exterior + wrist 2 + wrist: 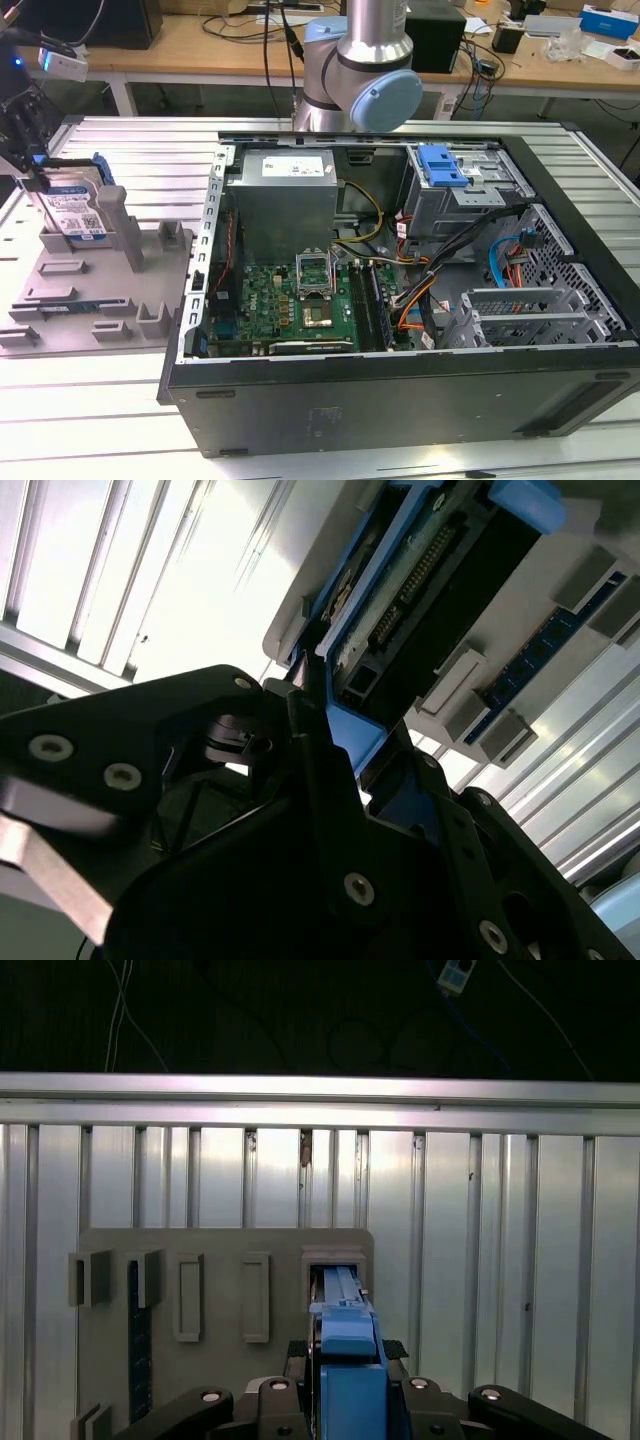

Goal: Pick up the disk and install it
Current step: 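Pick up the disk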

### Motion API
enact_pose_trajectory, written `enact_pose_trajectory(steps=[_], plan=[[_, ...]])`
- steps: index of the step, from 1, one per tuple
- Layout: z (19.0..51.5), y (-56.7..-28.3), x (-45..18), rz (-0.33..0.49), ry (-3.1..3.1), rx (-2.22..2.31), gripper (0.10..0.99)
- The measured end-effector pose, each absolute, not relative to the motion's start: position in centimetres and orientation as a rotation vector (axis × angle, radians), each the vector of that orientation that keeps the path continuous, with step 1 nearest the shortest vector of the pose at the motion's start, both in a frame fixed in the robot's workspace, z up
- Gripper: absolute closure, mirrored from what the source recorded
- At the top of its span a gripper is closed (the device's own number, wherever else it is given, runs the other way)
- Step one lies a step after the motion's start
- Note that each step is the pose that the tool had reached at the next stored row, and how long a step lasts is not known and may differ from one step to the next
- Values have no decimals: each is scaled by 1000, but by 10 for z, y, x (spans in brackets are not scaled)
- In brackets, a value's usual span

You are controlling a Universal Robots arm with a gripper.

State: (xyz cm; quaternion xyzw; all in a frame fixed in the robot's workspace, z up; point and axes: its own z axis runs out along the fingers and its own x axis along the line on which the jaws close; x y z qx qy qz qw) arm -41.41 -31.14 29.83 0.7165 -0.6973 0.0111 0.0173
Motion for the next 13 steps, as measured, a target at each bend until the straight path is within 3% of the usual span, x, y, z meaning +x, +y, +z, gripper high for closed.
enact_pose_trajectory(steps=[13], plan=[[301,-313,-414,9,-2179,2240,718]])
